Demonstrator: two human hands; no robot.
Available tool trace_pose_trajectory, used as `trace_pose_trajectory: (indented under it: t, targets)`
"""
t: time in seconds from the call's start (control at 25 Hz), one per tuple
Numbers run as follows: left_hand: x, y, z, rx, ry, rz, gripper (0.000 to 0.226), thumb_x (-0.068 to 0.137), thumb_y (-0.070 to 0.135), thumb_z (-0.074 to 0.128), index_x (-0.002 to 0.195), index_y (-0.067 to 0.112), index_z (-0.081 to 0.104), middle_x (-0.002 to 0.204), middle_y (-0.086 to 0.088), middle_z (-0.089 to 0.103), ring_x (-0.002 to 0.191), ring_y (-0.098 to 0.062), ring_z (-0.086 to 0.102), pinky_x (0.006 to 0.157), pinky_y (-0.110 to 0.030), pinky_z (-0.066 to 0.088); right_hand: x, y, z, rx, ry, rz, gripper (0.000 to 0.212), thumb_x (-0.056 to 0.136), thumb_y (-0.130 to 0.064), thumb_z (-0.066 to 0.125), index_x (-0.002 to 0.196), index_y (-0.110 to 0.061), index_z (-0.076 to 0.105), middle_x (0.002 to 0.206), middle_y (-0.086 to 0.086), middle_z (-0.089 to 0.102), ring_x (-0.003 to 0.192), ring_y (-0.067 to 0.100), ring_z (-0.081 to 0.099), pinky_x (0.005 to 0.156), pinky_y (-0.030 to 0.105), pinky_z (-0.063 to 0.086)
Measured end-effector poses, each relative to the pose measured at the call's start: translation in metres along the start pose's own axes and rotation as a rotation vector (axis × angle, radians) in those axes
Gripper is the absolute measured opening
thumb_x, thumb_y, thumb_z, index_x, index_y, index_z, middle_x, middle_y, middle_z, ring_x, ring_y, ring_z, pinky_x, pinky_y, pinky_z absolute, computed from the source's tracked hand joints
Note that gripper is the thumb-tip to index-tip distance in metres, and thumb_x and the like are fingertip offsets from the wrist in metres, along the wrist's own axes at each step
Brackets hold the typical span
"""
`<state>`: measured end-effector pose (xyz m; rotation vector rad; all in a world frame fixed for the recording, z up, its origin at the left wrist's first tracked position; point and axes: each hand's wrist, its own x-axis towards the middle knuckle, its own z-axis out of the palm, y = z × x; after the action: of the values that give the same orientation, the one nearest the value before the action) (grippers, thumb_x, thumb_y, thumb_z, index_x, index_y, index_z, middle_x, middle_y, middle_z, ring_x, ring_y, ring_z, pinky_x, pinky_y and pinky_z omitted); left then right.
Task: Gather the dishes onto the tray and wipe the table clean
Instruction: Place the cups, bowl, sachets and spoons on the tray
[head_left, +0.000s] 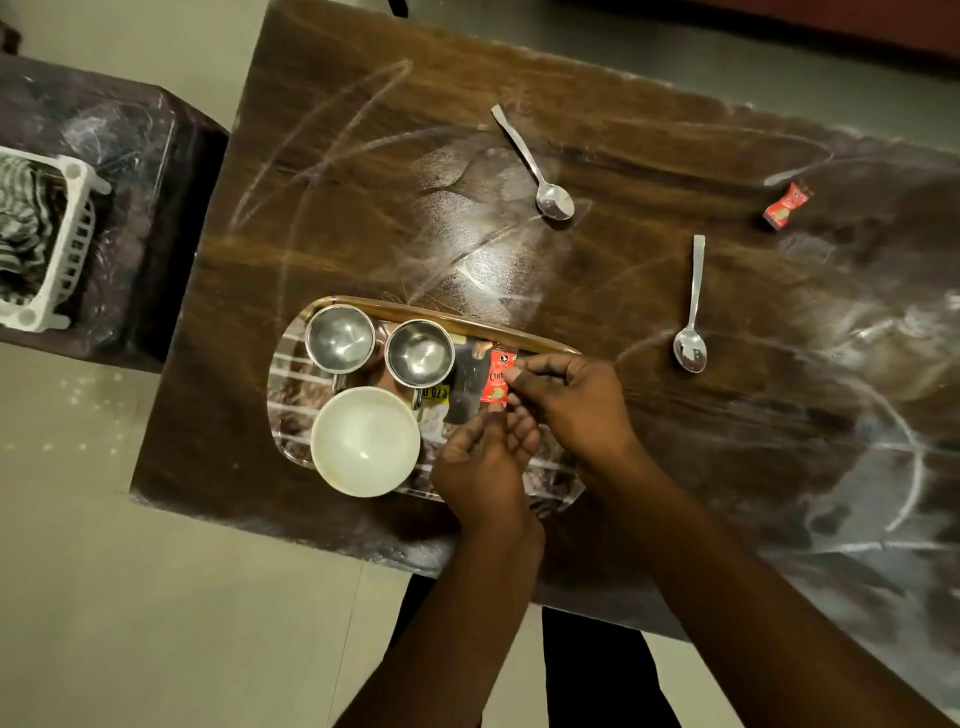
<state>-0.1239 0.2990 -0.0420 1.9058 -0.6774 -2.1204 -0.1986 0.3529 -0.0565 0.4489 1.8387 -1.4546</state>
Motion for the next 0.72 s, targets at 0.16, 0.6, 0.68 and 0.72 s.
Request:
trace_pose_trajectory:
  t: [0.16,0.6,0.68,0.72]
  targets:
    - [0.016,-0.003,0.005,-0.033,0.047,0.039,0.009,0.103,-0.004,0.066,0.103,-0.012,0.071,0.066,-0.012,0.078,0.052,-0.014,0.076,0.055,-0.026,0.066,0.010,0.010,0.011,-0.117,0.059,-0.035,0.006,0.089,-0.026,0.081,0.089,-0.020,0.081,0.072,0.005,0.079,0.057,0.019,0.073,0.064,0.041,0.063]
    - [0.031,-0.010,0.002,0.034,0.081,0.094,0.017,0.101,-0.003,0.071,0.105,-0.019,0.070,0.075,-0.020,0.078,0.051,-0.018,0.076,0.057,-0.033,0.068,0.006,0.006,0.013,-0.242,0.136,-0.085,0.014,0.091,-0.023,0.072,0.078,-0.022,0.076,0.063,0.002,0.077,0.054,0.024,0.076,0.064,0.053,0.067]
    - [0.029,-0.008,0.003,0.030,0.082,0.100,0.014,0.100,-0.004,0.071,0.102,-0.018,0.071,0.067,-0.015,0.079,0.050,-0.018,0.076,0.057,-0.034,0.068,0.007,0.008,0.013,-0.231,0.131,-0.079,0.011,0.089,-0.024,0.072,0.079,-0.022,0.076,0.064,0.001,0.078,0.056,0.024,0.077,0.066,0.053,0.067]
    - [0.028,-0.008,0.003,0.032,0.076,0.099,0.012,0.100,-0.004,0.071,0.099,-0.016,0.071,0.065,-0.013,0.079,0.050,-0.018,0.076,0.057,-0.034,0.068,0.006,0.008,0.013,-0.225,0.133,-0.076,0.011,0.089,-0.022,0.072,0.079,-0.020,0.076,0.065,0.001,0.078,0.056,0.023,0.077,0.066,0.052,0.067]
